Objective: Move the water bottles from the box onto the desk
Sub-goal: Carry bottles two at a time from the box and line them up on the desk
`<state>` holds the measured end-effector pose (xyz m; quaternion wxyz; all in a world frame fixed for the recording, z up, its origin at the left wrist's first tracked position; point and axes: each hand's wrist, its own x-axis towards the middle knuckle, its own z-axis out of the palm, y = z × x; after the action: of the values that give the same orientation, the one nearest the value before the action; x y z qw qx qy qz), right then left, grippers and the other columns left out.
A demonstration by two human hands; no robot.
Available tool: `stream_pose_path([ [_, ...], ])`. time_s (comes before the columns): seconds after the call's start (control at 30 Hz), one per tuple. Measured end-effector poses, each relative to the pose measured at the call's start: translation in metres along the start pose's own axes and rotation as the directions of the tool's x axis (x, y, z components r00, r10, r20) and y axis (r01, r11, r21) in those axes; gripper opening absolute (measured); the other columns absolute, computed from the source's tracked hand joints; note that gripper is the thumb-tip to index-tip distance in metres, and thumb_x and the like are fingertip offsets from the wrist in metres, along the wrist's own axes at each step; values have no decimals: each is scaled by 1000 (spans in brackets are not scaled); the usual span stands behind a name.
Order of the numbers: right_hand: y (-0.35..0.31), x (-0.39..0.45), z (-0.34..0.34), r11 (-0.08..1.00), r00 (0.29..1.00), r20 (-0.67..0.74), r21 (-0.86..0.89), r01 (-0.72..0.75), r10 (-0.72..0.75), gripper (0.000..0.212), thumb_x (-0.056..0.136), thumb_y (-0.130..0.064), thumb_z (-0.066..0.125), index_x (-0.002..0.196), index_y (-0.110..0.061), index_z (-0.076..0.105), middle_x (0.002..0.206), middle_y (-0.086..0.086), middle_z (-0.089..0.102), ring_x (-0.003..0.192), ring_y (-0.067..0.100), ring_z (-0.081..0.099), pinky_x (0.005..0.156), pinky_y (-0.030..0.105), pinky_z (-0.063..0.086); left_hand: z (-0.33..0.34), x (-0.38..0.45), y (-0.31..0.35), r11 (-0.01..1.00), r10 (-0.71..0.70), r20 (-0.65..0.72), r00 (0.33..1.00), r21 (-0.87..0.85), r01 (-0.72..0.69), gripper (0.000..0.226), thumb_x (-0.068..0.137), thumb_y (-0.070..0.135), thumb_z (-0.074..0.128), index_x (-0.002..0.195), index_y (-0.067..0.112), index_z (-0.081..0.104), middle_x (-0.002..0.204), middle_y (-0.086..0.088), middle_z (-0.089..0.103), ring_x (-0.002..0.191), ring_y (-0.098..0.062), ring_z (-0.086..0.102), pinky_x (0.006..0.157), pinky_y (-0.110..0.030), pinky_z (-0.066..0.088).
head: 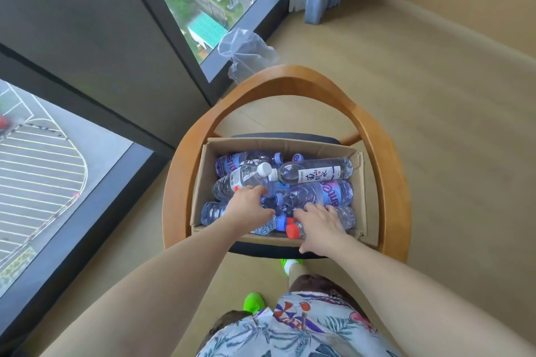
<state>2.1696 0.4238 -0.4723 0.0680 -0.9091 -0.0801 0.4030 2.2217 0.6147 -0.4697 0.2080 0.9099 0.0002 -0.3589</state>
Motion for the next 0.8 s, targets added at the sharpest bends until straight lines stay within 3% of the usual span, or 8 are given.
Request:
stream_pose_path([
  [0.13, 6, -2, 1, 995, 998, -60, 92, 36, -30, 65, 70, -56, 85, 122, -27, 57, 118, -4, 58, 113, 22, 54, 107, 43, 34, 6, 8, 9, 998, 54, 60, 997, 13, -55, 48, 87, 37, 71, 131, 21, 63, 130, -4, 65, 118, -24, 59, 88, -30, 44],
  [0.23, 18, -6, -2, 964, 985, -166, 254, 76, -34, 39, 74, -50, 77, 104, -32, 58, 103, -7, 61, 101, 23, 59, 80, 33, 40, 14, 14, 20, 997, 61, 136, 989, 48, -68, 46, 87, 36, 70, 131, 21, 65, 123, -3, 69, 114, -24, 62, 89, -32, 50],
  [0.3, 24, -8, -4, 903, 970, -240, 425, 58, 50, 24, 69, -42, 69, 88, -34, 56, 90, -10, 61, 90, 23, 60, 65, 28, 38, 21, 19, 26, 991, 60, 185, 981, 103, -80, 43, 86, 38, 70, 125, 21, 66, 118, -4, 69, 112, -26, 63, 85, -32, 51],
  [0.4, 31, -8, -1, 819, 932, -329, 570, 68, 152, 22, 60, -37, 66, 78, -30, 57, 78, -9, 62, 77, 22, 57, 64, 31, 41, 34, 22, 35, 937, 91, 224, 970, 310, -160, 32, 88, 47, 63, 106, 21, 66, 108, -10, 67, 107, -33, 64, 73, -33, 41],
  [0.57, 32, -1, 4, 782, 913, -348, 621, 56, 211, 26, 57, -41, 70, 78, -38, 54, 74, -15, 58, 77, 17, 56, 66, 31, 44, 57, 27, 54, 776, 136, 254, 958, 573, -262, 44, 85, 61, 55, 105, 23, 64, 96, -2, 64, 101, -32, 65, 80, -41, 35],
  [0.7, 33, 1, 5, 762, 908, -350, 646, 56, 230, 24, 56, -39, 67, 75, -41, 53, 72, -16, 58, 77, 16, 56, 66, 32, 47, 56, 30, 65, 784, 109, 272, 956, 567, -251, 26, 86, 46, 57, 101, 24, 60, 93, 0, 61, 93, -31, 61, 84, -41, 40],
  [0.8, 32, -1, -1, 731, 902, -342, 681, 45, 263, 18, 57, -34, 64, 70, -39, 53, 68, -15, 58, 73, 17, 56, 59, 28, 42, 51, 29, 70, 823, 156, 259, 953, 500, -270, 31, 84, 55, 63, 90, 26, 53, 90, 3, 63, 90, -29, 62, 73, -36, 39],
])
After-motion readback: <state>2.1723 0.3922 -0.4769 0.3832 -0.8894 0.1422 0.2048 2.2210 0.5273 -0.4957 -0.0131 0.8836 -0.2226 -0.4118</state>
